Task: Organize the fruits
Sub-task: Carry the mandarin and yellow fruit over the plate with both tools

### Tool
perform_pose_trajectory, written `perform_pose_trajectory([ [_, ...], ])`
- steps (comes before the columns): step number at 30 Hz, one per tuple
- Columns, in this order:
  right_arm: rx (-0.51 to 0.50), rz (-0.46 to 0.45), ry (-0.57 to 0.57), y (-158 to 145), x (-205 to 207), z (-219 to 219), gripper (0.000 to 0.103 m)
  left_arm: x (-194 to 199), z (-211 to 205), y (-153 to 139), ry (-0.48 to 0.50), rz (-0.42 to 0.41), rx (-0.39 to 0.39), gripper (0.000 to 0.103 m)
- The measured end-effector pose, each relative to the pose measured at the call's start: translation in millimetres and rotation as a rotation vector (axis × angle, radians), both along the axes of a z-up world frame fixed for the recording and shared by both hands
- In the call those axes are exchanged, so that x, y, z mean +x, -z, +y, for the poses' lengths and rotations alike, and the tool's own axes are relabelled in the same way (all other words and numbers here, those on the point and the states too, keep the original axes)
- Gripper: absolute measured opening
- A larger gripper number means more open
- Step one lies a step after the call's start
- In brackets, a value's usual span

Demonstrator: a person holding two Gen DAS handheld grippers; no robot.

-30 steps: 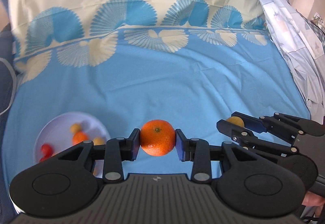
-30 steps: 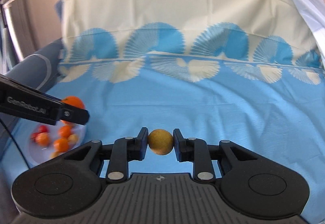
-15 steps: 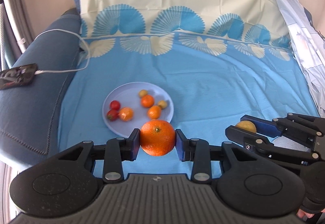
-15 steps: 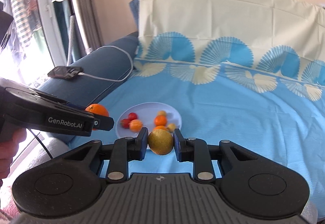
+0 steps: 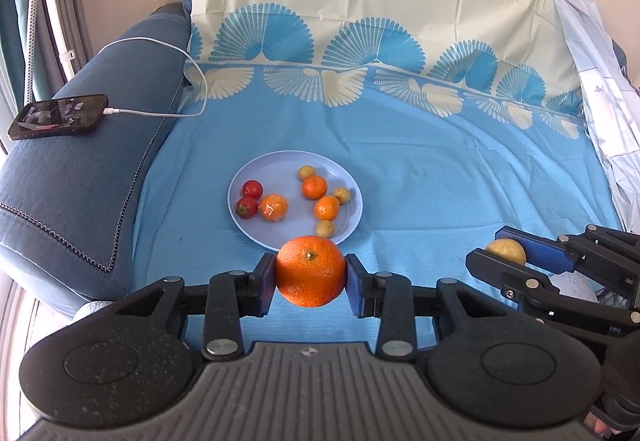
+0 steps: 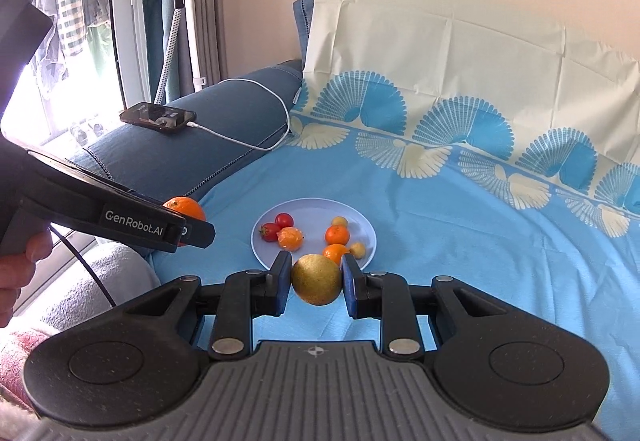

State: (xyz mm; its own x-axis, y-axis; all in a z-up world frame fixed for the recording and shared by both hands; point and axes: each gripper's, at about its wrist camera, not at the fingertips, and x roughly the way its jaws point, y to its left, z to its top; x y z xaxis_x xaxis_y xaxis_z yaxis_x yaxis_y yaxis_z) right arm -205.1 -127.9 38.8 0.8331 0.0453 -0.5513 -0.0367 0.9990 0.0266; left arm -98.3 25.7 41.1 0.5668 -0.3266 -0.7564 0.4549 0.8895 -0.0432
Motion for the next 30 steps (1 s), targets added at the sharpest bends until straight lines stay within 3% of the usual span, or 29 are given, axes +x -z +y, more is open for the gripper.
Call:
perform_pose_trajectory([
  [18, 0.011, 0.052, 0.018, 9, 15, -5, 0.028, 20, -1, 12, -0.032, 0.044, 0.018, 0.040],
  [30, 0.027, 0.103, 0.011, 24, 49, -8, 0.028, 64, -1, 24, -0.081, 0.076, 0.033, 0.040],
])
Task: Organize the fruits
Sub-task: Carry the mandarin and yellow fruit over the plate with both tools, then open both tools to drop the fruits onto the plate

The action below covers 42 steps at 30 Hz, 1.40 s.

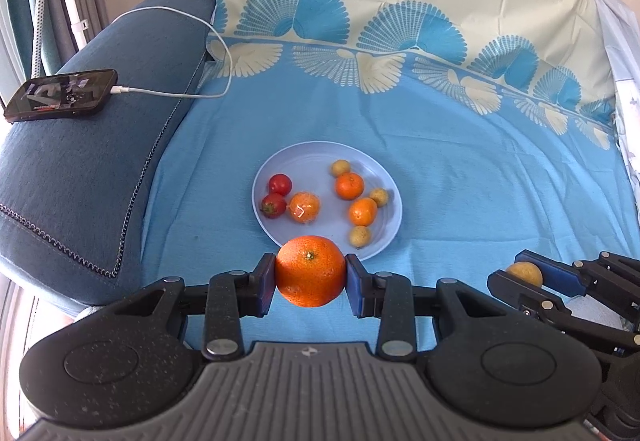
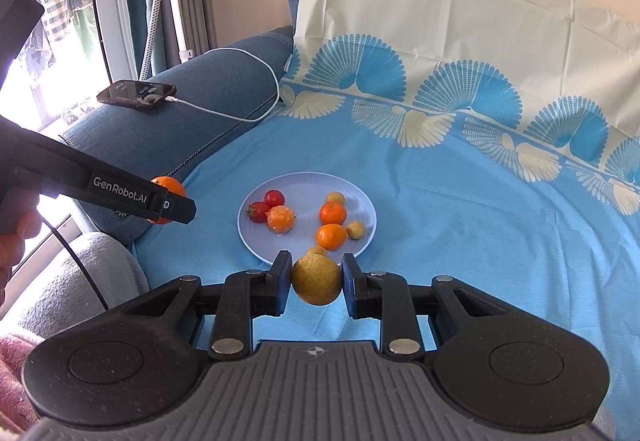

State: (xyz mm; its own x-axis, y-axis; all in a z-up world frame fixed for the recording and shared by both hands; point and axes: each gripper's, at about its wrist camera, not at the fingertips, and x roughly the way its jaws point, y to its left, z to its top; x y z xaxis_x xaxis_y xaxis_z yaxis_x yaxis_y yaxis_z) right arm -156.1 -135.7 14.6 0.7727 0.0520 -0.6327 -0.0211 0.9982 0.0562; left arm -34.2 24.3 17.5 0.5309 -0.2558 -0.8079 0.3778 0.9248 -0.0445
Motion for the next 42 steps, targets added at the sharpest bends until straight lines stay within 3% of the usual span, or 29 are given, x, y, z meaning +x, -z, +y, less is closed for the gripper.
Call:
perform_pose_trajectory([
  [8, 0.001, 0.018, -0.007, 16, 46, -8, 0.028, 42, -17, 20, 0.001, 0.021, 0.030, 0.040],
  [28, 0.007, 0.143, -0.117, 94, 168, -8, 0.028, 146, -56, 98, 0.047, 0.109, 0.103, 0.041],
  [29, 0.008, 0.149, -0.122, 97, 172, -9, 0.028, 149, -57, 100, 0.051, 0.111, 0.105, 0.044],
  [31, 0.008, 0.157, -0.134, 103, 180, -8, 0.028, 153, -57, 101, 0.064, 0.103, 0.102, 0.083],
  [32, 0.007, 0.159, -0.141, 105, 183, -8, 0.030, 154, -56, 99, 0.058, 0.086, 0.095, 0.093],
  [33, 0.002, 0.163, -0.152, 108, 187, -7, 0.045, 155, -55, 96, 0.047, 0.066, 0.094, 0.103],
  [34, -0.008, 0.169, -0.165, 109, 190, -6, 0.061, 155, -55, 93, 0.034, 0.051, 0.095, 0.103],
  [42, -0.026, 0.169, -0.101, 92, 170, -7, 0.089, 135, -46, 68, -0.009, 0.080, 0.126, 0.103],
])
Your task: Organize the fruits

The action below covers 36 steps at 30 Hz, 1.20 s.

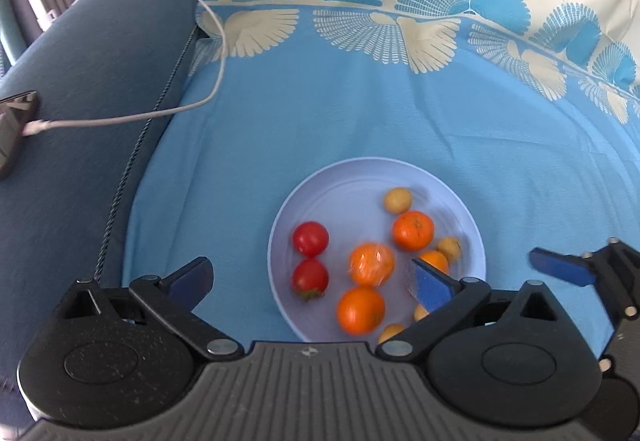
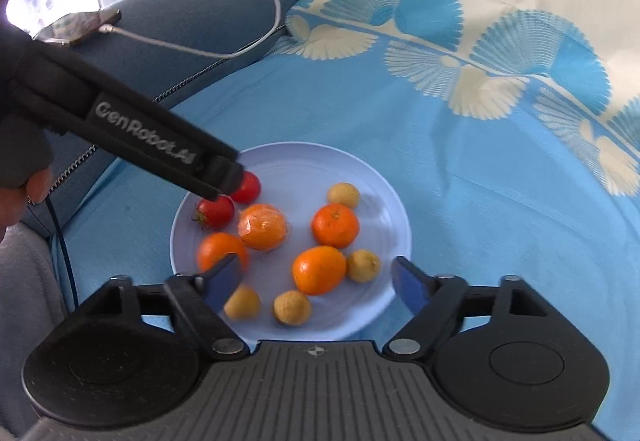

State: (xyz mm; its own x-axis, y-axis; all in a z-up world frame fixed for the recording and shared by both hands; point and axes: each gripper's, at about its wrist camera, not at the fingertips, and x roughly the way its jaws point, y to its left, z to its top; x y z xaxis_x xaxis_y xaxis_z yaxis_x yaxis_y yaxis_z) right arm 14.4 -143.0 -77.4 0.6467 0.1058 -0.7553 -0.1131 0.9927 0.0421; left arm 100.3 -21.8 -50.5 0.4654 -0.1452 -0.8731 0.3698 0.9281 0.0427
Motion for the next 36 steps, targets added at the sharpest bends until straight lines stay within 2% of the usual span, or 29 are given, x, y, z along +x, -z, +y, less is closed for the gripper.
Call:
perform_pose_trajectory([
  [4, -0.013, 0.005, 0.058, -20, -26, 1, 0.097, -28, 8, -20, -0.010, -0.004, -0.014, 0.103],
  [8, -0.024, -0.007, 0.107, -39, -56, 4, 0.100, -61, 15, -35, -0.014, -0.039, -0.018, 0.103],
  [13, -0.039, -0.051, 0.196, -57, -99, 9, 0.102, -94, 22, -47, -0.027, -0.065, -0.032, 0.103],
  [19, -0.062, -0.096, 0.209, -66, -134, 17, 0.102, -124, 27, -56, -0.026, -0.100, -0.030, 0.103],
  [36, -0.093, -0.181, 0.238, -85, -169, 22, 0.102, -152, 31, -67, -0.042, -0.153, -0.006, 0.103],
])
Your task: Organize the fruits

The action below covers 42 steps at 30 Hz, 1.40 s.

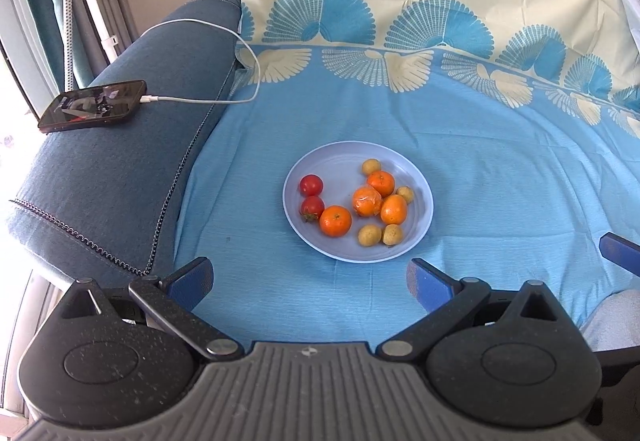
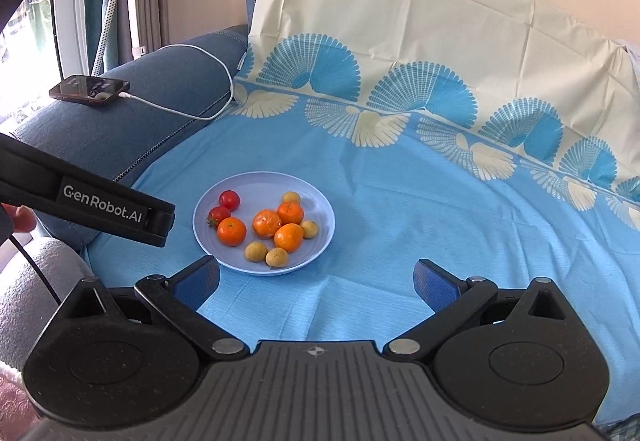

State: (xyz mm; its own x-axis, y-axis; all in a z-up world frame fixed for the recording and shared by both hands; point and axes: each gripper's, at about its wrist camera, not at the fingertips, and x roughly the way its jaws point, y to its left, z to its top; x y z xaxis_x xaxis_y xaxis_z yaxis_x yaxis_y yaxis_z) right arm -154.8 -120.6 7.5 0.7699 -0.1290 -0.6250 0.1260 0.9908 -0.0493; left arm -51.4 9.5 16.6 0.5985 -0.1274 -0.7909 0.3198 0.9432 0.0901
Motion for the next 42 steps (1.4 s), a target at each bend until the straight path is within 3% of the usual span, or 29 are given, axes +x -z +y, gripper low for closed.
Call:
perform_pose_trajectory([
  [42, 0.001, -0.005, 0.011, -0.4, -1.6, 1.0, 0.102, -6.4, -7.4, 3.6, -0.004, -0.008, 0.031, 0.103],
])
